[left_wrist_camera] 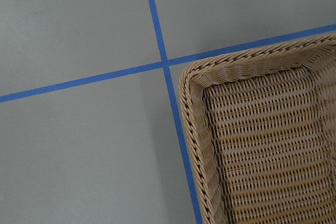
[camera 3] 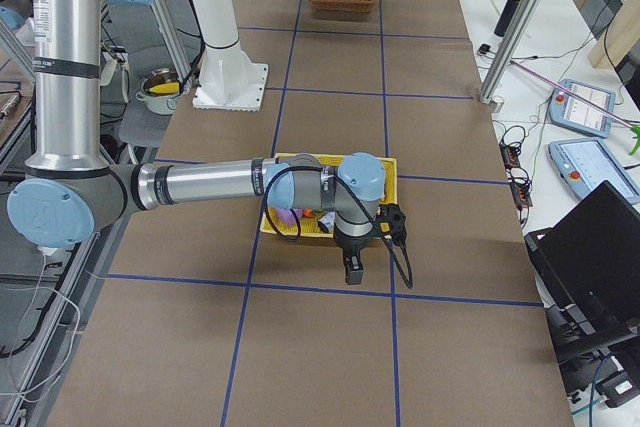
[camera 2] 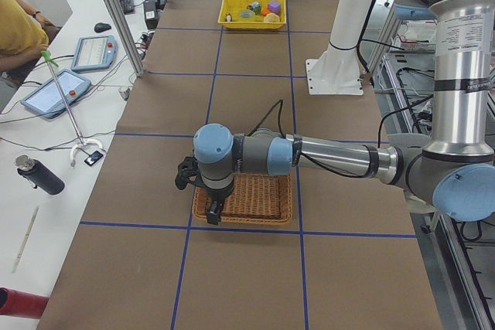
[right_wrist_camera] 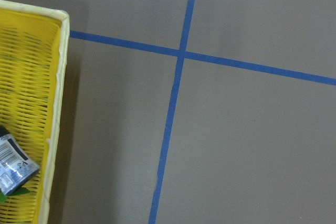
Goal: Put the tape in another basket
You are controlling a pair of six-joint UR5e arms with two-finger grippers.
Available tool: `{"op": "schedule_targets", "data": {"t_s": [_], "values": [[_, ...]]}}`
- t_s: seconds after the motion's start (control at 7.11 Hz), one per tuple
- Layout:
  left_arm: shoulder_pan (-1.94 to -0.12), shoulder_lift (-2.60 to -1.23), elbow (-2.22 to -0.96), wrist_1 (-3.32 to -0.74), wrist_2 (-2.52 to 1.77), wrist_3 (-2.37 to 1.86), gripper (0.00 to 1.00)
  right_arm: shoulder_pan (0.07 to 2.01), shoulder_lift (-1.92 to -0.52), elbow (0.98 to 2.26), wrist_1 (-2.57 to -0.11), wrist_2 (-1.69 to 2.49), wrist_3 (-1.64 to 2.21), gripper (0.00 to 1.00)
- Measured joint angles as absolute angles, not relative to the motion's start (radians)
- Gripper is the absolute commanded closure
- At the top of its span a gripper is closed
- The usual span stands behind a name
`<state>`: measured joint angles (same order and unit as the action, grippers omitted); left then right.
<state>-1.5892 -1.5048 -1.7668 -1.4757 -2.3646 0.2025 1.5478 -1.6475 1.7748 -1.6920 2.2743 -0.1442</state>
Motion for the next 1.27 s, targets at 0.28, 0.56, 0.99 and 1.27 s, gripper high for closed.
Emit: {"op": "schedule_targets", "data": {"t_s": [0.28, 0.56, 0.99, 1.27], "values": [[-1.589, -1.505, -1.790, -1.473, -2.363, 0.199, 0.01, 1.548, -1.647, 1.775, -1.692, 2.275, -0.146, 0.00], [-1.590, -1.505, -1.802, -1.473, -2.362, 0.198, 0.01, 1.547, -1.641, 1.776, -1.686, 2.267, -0.146, 0.00], [-1.591, -1.525, -1.806, -1.577, -2.364, 0.199, 0.01, 1.545, -1.616, 1.760, -1.507, 2.289, -0.132, 0.00], [-1.592, -1.531, -1.776, -1.689, -2.370, 0.195, 0.01, 1.544, -1.620, 1.756, -1.409, 2.336, -0.121, 0.00]]}}
